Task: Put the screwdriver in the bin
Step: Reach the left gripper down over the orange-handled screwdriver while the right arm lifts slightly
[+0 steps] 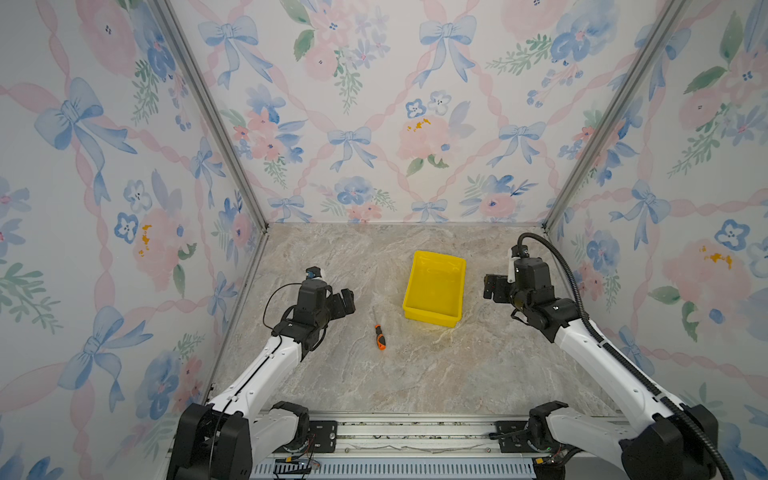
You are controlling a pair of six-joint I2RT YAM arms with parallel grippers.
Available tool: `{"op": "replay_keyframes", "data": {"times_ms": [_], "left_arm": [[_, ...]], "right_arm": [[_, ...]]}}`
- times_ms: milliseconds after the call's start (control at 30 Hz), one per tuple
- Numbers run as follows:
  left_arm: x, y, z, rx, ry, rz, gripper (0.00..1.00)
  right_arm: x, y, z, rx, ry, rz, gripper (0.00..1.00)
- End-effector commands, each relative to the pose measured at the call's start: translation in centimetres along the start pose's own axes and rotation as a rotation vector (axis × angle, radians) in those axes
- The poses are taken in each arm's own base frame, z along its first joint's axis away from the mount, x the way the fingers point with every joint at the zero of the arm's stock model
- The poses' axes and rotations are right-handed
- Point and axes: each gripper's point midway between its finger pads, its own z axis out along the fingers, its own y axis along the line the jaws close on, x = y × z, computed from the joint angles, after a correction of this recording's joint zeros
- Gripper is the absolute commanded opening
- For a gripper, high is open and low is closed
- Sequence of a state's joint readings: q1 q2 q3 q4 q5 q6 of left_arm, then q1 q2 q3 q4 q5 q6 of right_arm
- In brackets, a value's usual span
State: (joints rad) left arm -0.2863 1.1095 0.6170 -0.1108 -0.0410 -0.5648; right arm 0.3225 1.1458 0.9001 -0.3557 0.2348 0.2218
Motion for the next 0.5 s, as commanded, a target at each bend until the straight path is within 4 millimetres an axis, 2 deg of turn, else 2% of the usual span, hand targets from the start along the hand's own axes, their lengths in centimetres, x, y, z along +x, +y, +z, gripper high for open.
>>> {"op": "replay_keyframes", "data": {"times_ms": [0,200,467], "left_arm": [[1.8,-1.0,-0.1,-0.038,0.077,-0.037,0.98],[5.2,-2.9,0.4,-0.066,0.183,-0.026,0.98],[9.5,-4.5,1.6,-0.079,0.324,0.037,0.96]], "right_arm": [[2.9,1.5,0.6,-0.046,0.103,-0.032,0.97],[4.1,2.4,1.0,-0.073,0.163,-0.051,0.97],[2.3,2.8,0.4,-0.090,0.127,-0.048,0.97]]}}
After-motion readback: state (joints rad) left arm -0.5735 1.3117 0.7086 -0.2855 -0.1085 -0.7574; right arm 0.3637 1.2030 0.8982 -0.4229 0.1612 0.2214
